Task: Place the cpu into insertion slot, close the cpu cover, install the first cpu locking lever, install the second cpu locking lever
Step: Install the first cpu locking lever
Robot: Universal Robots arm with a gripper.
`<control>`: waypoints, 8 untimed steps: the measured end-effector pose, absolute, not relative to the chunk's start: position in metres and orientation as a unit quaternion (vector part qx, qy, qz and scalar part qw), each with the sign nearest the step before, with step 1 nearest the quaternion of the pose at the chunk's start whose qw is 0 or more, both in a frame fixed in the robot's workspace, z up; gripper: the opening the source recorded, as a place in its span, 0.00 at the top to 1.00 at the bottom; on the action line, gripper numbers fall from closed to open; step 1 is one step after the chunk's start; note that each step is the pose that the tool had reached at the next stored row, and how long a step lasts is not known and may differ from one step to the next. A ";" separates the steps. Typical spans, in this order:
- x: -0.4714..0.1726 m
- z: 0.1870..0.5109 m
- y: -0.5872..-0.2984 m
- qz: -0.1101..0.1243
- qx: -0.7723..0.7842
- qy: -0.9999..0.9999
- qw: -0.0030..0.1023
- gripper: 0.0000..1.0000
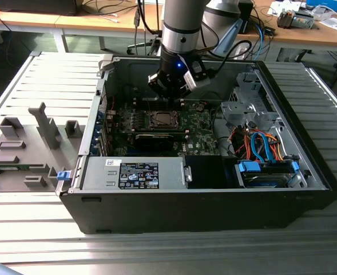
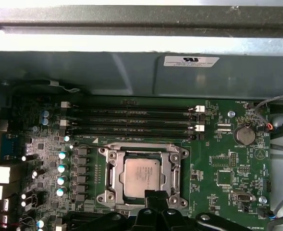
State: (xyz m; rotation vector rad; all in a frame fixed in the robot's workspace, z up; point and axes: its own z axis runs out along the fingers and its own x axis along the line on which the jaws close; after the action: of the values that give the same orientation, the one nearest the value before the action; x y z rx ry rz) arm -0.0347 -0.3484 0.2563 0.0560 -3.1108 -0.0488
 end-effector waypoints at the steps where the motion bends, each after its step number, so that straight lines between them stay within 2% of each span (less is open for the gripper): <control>1: -0.036 0.256 -0.348 -0.016 0.018 -1.000 0.015 0.89; 8: -0.037 0.256 -0.348 -0.016 0.018 -1.000 0.015 0.89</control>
State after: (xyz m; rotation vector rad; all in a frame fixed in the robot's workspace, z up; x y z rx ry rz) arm -0.0373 -0.3484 0.2563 0.0561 -3.1108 -0.0490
